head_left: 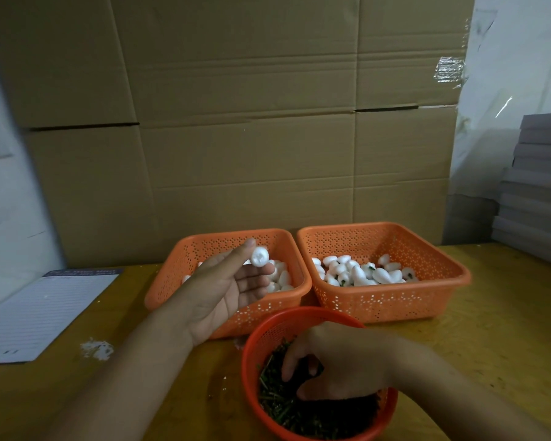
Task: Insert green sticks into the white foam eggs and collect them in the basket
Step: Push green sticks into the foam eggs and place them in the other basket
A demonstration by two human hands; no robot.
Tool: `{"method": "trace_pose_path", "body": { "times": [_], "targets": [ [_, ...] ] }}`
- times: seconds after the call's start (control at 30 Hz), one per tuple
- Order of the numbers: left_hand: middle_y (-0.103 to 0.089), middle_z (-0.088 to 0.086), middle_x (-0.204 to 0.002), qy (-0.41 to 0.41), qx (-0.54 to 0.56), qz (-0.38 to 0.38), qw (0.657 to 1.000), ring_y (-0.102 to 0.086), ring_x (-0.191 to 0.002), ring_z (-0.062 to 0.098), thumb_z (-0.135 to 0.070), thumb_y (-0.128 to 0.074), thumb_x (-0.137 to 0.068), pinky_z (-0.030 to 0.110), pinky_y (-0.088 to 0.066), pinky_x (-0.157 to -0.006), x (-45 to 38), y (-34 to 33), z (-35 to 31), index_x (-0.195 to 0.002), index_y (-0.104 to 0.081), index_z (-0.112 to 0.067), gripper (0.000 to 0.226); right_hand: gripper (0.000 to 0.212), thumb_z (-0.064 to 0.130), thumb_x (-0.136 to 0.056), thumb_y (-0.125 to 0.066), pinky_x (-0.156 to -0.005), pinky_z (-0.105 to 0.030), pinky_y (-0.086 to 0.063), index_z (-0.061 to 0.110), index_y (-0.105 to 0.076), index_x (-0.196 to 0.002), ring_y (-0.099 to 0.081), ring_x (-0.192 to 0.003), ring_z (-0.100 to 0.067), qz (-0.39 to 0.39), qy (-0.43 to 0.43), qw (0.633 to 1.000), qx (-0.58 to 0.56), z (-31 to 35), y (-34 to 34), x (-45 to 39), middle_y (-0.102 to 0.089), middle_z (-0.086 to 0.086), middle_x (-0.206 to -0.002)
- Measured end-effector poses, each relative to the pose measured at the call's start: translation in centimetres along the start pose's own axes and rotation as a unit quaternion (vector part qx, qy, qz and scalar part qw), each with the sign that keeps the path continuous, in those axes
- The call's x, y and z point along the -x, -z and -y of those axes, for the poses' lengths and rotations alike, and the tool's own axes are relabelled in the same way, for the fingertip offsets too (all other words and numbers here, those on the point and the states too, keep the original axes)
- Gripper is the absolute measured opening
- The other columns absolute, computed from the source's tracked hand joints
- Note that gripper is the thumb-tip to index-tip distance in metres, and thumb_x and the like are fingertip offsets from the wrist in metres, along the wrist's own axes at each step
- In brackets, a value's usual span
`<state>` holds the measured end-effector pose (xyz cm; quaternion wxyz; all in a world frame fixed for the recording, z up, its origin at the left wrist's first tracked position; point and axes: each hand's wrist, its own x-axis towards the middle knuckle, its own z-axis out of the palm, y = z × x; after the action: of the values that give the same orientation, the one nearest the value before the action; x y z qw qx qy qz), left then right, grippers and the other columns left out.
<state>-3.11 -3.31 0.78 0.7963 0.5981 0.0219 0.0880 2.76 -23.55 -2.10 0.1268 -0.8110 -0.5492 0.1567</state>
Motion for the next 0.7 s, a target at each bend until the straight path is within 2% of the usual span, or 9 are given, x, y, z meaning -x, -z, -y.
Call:
{"method": "trace_pose_path", "body": {
  "times": [0.07,0.2,0.3,0.43,0.5,0.57,0.63,0.7],
  "targets": [
    [-0.074,0.010,-0.087,0.004,0.008,-0.001,1.000,-0.069,-0.069,0.012,-0.041,-0.068,-0.084,0.023,-0.057,-0.059,-0.14,0.10,0.04,-0.099,-0.067,-0.011,0.034,0.028,0.033,-0.089,-0.069,-0.071,-0.009,-0.038,0.035,-0.067,-0.117,-0.054,-0.089,0.005,-0.007,0.006,1.000,0.001,-0.05,-0.14,-0.09,-0.065,0.016,-0.111],
    [-0.073,0.010,-0.092,-0.004,0.001,0.016,1.000,-0.069,-0.074,0.013,-0.039,-0.071,-0.086,0.024,-0.058,-0.064,-0.09,0.34,0.05,-0.097,-0.067,-0.011,0.030,0.027,0.033,-0.088,-0.070,-0.076,-0.014,-0.043,0.035,-0.067,-0.115,-0.054,-0.089,0.003,-0.013,0.007,1.000,-0.006,-0.08,-0.25,-0.13,-0.063,0.018,-0.106],
    [-0.072,0.012,-0.097,-0.018,0.012,0.020,1.000,-0.070,-0.082,0.016,-0.025,-0.084,-0.076,0.025,-0.058,-0.068,0.06,0.41,0.07,-0.107,-0.069,-0.010,0.037,0.029,0.033,-0.087,-0.070,-0.078,-0.018,-0.045,0.035,-0.066,-0.116,-0.054,-0.089,0.002,-0.011,0.005,1.000,-0.005,-0.06,-0.18,-0.06,-0.058,0.021,-0.100],
    [-0.073,0.006,-0.095,-0.053,-0.018,0.011,0.998,-0.070,-0.082,0.017,-0.008,-0.089,-0.064,0.025,-0.057,-0.070,0.11,0.25,0.14,-0.098,-0.074,-0.016,0.038,0.031,0.033,-0.088,-0.071,-0.080,-0.021,-0.047,0.034,-0.066,-0.118,-0.056,-0.092,-0.001,-0.004,0.006,1.000,-0.001,-0.06,-0.07,-0.05,-0.062,0.018,-0.107],
    [-0.074,0.004,-0.096,-0.079,-0.071,0.009,0.994,-0.072,-0.084,0.017,-0.009,-0.090,-0.064,0.027,-0.057,-0.072,0.15,0.17,0.15,-0.096,-0.074,-0.018,0.037,0.031,0.032,-0.088,-0.071,-0.081,-0.021,-0.047,0.035,-0.065,-0.118,-0.056,-0.094,-0.002,0.001,0.003,1.000,-0.001,-0.07,0.00,-0.06,-0.062,0.017,-0.110],
    [-0.075,0.008,-0.102,-0.094,-0.124,0.000,0.988,-0.073,-0.093,0.024,-0.012,-0.089,-0.066,0.033,-0.057,-0.077,0.32,0.05,0.09,-0.096,-0.074,-0.021,0.034,0.031,0.031,-0.088,-0.071,-0.081,-0.020,-0.047,0.035,-0.065,-0.118,-0.057,-0.097,-0.003,0.002,0.002,1.000,0.003,-0.10,0.02,-0.06,-0.063,0.015,-0.114],
    [-0.075,0.014,-0.103,-0.106,-0.144,-0.003,0.984,-0.074,-0.092,0.029,-0.012,-0.086,-0.068,0.032,-0.058,-0.074,0.50,-0.08,0.05,-0.097,-0.075,-0.023,0.032,0.031,0.030,-0.088,-0.070,-0.083,-0.022,-0.048,0.035,-0.065,-0.118,-0.058,-0.098,-0.004,0.001,-0.002,1.000,0.005,-0.11,-0.02,-0.06,-0.063,0.013,-0.114],
    [-0.076,0.011,-0.101,-0.122,-0.151,-0.007,0.981,-0.074,-0.089,0.025,-0.013,-0.084,-0.069,0.028,-0.057,-0.070,0.58,-0.23,0.03,-0.097,-0.075,-0.023,0.030,0.031,0.029,-0.089,-0.070,-0.085,-0.025,-0.050,0.035,-0.065,-0.118,-0.059,-0.098,-0.005,0.000,-0.005,1.000,0.008,-0.13,-0.13,-0.12,-0.064,0.012,-0.114]
  ]
}}
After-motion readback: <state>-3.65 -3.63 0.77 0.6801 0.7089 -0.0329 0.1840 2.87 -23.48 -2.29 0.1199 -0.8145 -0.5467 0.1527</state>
